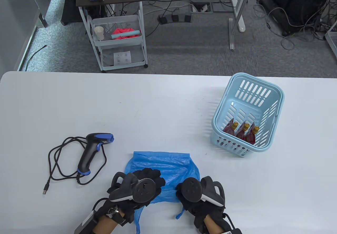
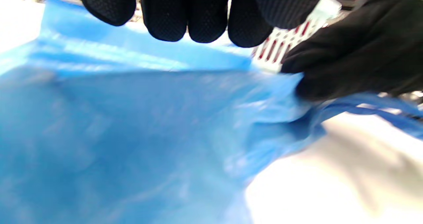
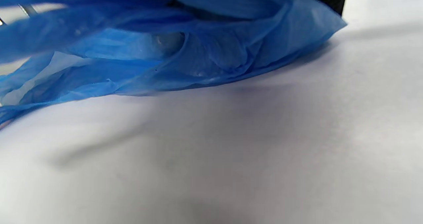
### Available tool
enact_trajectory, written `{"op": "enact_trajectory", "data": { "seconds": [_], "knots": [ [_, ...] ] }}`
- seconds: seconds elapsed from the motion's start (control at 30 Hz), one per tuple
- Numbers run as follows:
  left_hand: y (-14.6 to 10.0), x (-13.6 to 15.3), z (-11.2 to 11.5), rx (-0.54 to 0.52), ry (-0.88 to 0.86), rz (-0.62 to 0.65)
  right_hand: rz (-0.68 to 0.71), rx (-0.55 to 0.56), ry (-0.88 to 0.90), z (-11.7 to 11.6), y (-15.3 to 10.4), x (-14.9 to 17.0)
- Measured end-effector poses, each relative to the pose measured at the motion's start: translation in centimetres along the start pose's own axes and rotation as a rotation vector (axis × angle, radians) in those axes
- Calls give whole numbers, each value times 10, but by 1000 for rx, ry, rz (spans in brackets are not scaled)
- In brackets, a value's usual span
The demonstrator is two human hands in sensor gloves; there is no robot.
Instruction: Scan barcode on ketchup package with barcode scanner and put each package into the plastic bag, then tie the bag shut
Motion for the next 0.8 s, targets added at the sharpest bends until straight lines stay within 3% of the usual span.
{"op": "enact_trajectory", "data": {
  "seconds": [0.1, 0.33, 0.53, 0.8],
  "knots": [
    [-4, -18, -2, 6, 50, 63, -9, 2, 44, 1, 1, 4],
    [0, -42, 26, 88, 281, 94, -13, 7, 96, 2, 2, 9],
    [3, -39, 32, 72, 407, 30, -10, 13, 88, 2, 1, 8],
    [3, -18, 20, 33, 344, -48, -5, 28, 70, 2, 1, 7]
  ]
}}
Point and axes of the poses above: the tracker on the back of each hand, its own x axis roughly to the little-finger side, its own y axis roughly from the wrist to the fingertips, z = x × y, the point moved 1 cm from there along y, roughly from the wrist to the fingertips, and after that the axes turned 8 degrees about -z, right-handed, at the moved point
